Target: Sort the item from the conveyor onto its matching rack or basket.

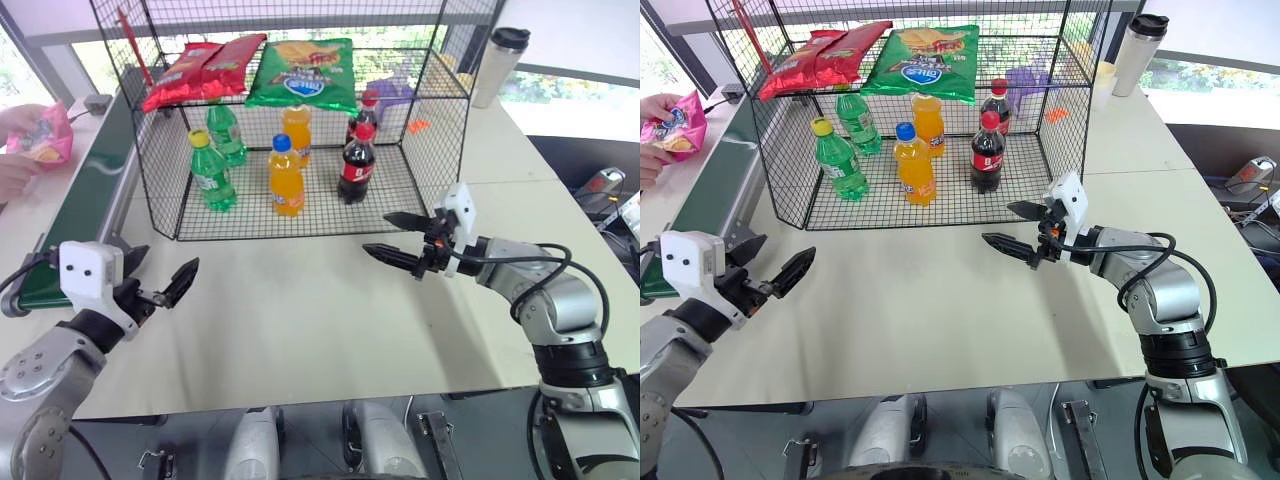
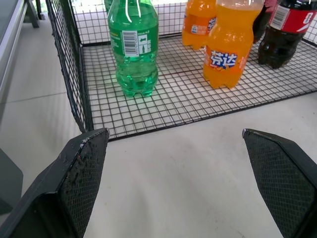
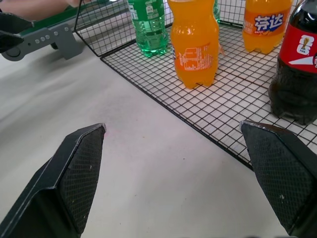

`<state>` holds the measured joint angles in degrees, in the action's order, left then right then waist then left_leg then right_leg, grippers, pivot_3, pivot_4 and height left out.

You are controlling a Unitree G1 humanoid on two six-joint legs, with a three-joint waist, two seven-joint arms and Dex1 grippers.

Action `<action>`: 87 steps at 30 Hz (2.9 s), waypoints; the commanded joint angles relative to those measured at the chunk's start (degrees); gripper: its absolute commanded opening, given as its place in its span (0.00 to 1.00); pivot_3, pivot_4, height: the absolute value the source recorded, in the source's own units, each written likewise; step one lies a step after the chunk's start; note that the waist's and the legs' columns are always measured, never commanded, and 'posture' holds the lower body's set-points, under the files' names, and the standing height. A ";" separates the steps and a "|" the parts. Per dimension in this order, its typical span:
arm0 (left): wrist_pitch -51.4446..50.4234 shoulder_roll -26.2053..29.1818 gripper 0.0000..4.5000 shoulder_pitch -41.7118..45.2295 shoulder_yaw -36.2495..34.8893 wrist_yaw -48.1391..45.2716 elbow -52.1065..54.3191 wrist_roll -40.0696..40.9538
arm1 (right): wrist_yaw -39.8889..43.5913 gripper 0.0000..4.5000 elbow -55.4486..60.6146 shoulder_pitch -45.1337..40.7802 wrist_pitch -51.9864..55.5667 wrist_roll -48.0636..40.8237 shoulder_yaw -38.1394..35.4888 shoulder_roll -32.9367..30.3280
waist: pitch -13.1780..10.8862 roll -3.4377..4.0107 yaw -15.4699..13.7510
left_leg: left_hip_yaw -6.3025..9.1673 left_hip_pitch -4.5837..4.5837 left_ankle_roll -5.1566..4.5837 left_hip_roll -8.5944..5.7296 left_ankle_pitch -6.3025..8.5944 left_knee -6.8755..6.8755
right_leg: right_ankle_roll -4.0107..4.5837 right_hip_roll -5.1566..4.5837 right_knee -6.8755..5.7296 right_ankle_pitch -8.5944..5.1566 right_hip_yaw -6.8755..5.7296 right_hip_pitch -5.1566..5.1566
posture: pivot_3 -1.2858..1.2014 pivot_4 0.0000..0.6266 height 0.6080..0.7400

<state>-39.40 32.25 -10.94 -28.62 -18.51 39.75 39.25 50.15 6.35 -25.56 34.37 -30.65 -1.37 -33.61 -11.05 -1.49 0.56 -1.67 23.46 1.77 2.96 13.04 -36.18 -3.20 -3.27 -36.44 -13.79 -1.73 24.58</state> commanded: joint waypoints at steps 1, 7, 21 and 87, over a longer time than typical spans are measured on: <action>0.81 0.13 0.99 0.52 0.04 0.21 1.10 -0.09 | 0.27 1.00 0.47 -0.63 -1.52 -0.12 -0.92 0.49 | 0.00 0.00 0.01 | 0.00 0.00 0.00 0.00 0.00 0.00 | 0.00 0.00 0.00 0.00 0.00 0.00 | 0.52 0.24 1.00; 1.12 -0.06 0.99 0.24 -0.13 0.31 0.95 -0.35 | 0.25 1.00 0.03 -0.86 -2.26 0.34 -0.66 0.86 | 0.00 0.00 0.03 | 0.00 0.00 0.00 0.00 0.00 0.00 | 0.00 0.00 0.00 0.00 0.00 0.00 | 0.52 0.24 1.00; 1.55 -1.29 0.99 0.41 0.35 1.52 1.32 -1.55 | -0.70 1.00 -0.82 -1.32 -3.47 1.43 -0.39 1.88 | 0.00 0.00 -0.01 | 0.00 0.00 0.00 0.00 0.00 0.00 | -0.01 0.01 -0.01 0.01 0.00 0.00 | 0.52 0.24 1.00; 35.78 22.05 0.60 0.15 7.79 -0.05 -33.13 -73.36 | 5.10 1.00 1.30 -17.56 6.75 -6.80 1.30 6.03 | 0.06 0.21 0.06 | -0.39 0.47 0.00 0.03 -0.01 -0.02 | -0.28 -0.31 -0.30 0.36 -0.05 0.71 | 0.52 0.24 1.00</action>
<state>-4.24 54.59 -11.74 -22.35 -19.65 7.69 -33.28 55.46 4.83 -42.93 41.82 -36.48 1.48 -27.29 -10.99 -1.29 0.62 -2.06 23.91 1.77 2.98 13.04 -36.20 -3.49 -3.58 -36.77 -13.43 -1.78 25.30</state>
